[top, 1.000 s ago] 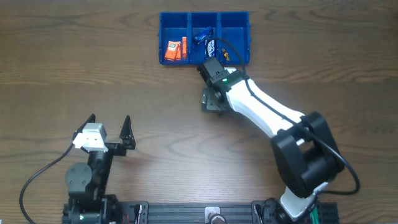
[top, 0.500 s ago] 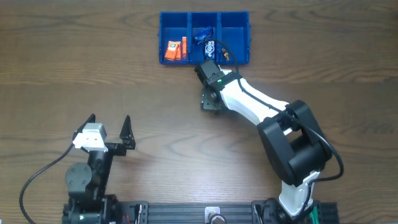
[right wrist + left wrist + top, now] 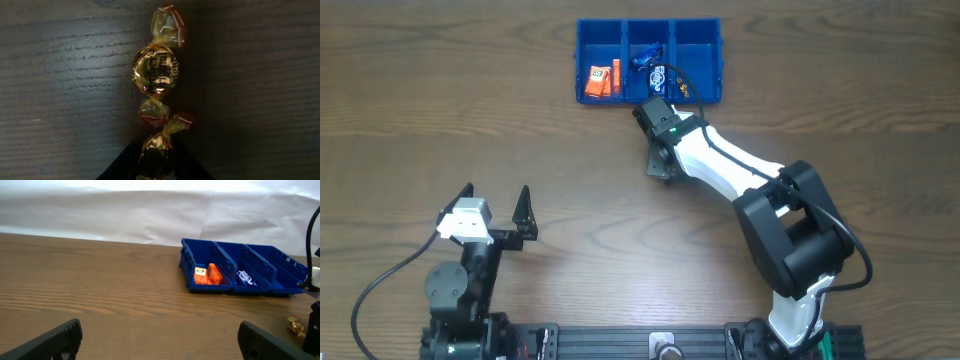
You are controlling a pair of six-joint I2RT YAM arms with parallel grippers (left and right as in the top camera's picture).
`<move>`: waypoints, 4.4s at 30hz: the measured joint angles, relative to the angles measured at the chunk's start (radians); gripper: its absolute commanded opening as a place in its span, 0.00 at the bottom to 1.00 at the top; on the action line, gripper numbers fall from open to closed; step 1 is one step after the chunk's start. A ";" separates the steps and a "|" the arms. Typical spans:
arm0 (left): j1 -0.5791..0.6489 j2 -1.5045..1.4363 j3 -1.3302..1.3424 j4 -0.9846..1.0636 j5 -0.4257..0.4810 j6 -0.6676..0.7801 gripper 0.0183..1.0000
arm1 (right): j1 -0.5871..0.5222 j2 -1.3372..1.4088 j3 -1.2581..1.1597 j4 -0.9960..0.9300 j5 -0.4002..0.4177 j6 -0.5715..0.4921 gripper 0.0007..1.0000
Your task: Sort Candies Into Trays
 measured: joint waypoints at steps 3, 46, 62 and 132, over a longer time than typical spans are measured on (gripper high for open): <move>0.000 0.000 0.000 0.000 0.000 0.000 1.00 | 0.000 -0.001 0.004 -0.037 0.006 0.001 0.19; 0.000 0.000 0.000 0.000 0.000 0.000 1.00 | -0.074 -0.116 0.288 -0.257 0.045 -0.166 1.00; 0.000 0.000 0.000 0.000 0.000 0.000 1.00 | -0.072 0.101 0.181 -0.081 0.021 -0.090 0.86; 0.000 0.000 0.000 0.000 0.000 0.000 1.00 | -0.208 0.035 0.181 0.707 0.235 -0.451 0.33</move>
